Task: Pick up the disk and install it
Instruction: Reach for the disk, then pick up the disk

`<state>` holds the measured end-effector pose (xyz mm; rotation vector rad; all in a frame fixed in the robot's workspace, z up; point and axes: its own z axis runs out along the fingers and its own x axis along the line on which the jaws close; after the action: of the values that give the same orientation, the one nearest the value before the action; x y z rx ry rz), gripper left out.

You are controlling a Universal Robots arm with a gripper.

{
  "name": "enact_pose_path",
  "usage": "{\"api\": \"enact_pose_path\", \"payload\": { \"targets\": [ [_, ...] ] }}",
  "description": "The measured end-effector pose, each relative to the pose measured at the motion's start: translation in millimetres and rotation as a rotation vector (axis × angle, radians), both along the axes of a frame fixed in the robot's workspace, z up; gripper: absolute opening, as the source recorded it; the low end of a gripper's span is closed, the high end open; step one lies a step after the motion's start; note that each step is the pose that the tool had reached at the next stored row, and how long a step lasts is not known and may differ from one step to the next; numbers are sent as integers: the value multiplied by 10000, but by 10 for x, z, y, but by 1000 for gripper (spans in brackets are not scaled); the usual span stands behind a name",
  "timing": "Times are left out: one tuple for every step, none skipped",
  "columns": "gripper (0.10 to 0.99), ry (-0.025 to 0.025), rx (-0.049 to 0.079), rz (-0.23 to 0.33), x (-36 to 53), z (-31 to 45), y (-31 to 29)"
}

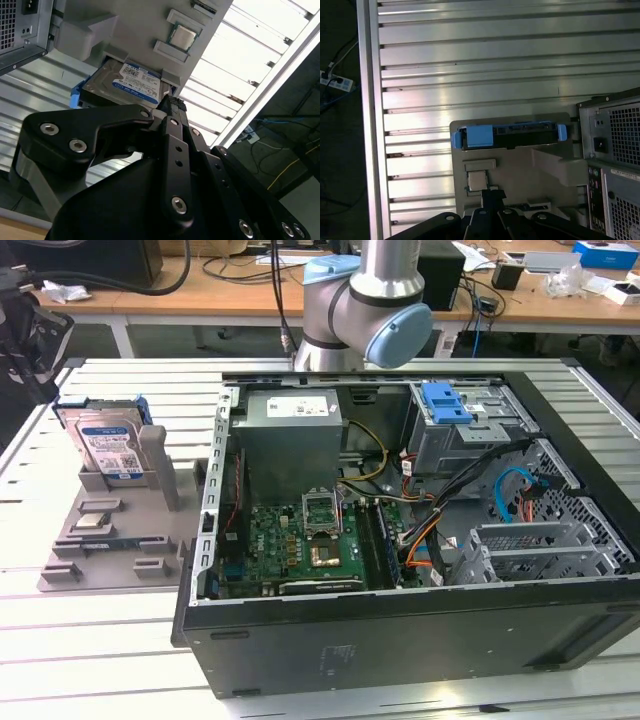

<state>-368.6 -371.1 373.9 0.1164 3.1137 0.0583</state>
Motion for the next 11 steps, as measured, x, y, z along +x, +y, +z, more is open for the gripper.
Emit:
{"api": "enact_pose_path", "payload": {
  "targets": [
    [106,0,0,-1,0,0,0],
    [106,0,0,0,0,0,0],
    [106,0,0,0,-1,0,0],
    [106,0,0,0,-1,0,0],
    [106,0,0,0,-1,0,0],
    [106,0,1,24,-1,0,0],
    [106,1,-1,263,-2,0,1],
    [106,2,0,488,-2,1,1],
    [106,1,0,666,-2,0,0],
    [106,0,0,963,-2,0,0],
    [106,0,1,1213,-2,0,0]
  ]
}}
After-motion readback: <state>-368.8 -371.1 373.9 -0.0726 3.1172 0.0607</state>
